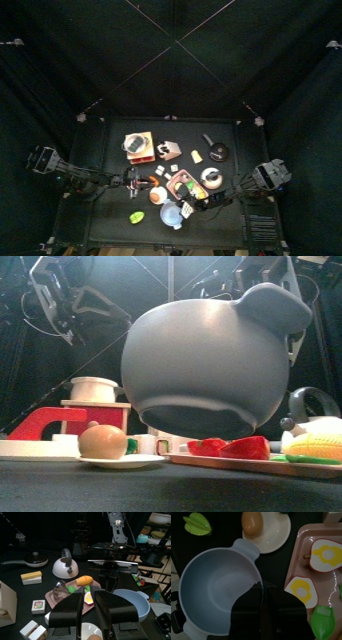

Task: Place bowl right of knife holder

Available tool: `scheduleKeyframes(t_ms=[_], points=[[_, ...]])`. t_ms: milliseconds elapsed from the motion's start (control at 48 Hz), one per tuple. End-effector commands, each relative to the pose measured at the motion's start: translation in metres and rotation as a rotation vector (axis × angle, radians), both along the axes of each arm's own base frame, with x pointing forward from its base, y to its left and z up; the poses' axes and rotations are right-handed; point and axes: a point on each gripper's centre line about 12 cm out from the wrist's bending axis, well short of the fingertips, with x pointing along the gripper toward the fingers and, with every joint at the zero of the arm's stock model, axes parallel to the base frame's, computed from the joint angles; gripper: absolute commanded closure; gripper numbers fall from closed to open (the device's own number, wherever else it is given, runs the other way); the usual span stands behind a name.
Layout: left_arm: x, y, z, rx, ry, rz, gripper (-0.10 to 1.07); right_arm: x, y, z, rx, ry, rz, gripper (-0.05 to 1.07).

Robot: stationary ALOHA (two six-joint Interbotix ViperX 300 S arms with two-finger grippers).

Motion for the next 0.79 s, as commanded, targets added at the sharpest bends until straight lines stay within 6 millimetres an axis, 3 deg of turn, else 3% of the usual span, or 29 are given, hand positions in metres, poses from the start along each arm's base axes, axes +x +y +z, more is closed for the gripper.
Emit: scheduleKeyframes(t_ms=[0, 167, 375, 604, 771], points=[[0.002, -0.001, 0.007, -0.003, -0.024, -0.004, 0.36, 0.005, 0.0, 0.024, 0.025, -0.063, -0.003, 0.58], [0.002, -0.002, 0.007, -0.003, -0.023, -0.007, 0.36, 0.007, 0.0, 0.037, 0.036, -0.097, -0.003, 0.58], [0.002, -0.002, 0.007, -0.002, -0.023, -0.007, 0.36, 0.006, -0.017, 0.067, 0.061, -0.166, -0.051, 0.58], [0.002, -0.002, 0.007, -0.002, -0.024, -0.005, 0.36, 0.003, -0.054, 0.105, 0.039, -0.231, -0.198, 0.58], [0.002, -0.002, 0.006, -0.001, -0.02, -0.007, 0.36, -0.011, -0.086, 0.134, -0.034, -0.244, -0.363, 0.58]])
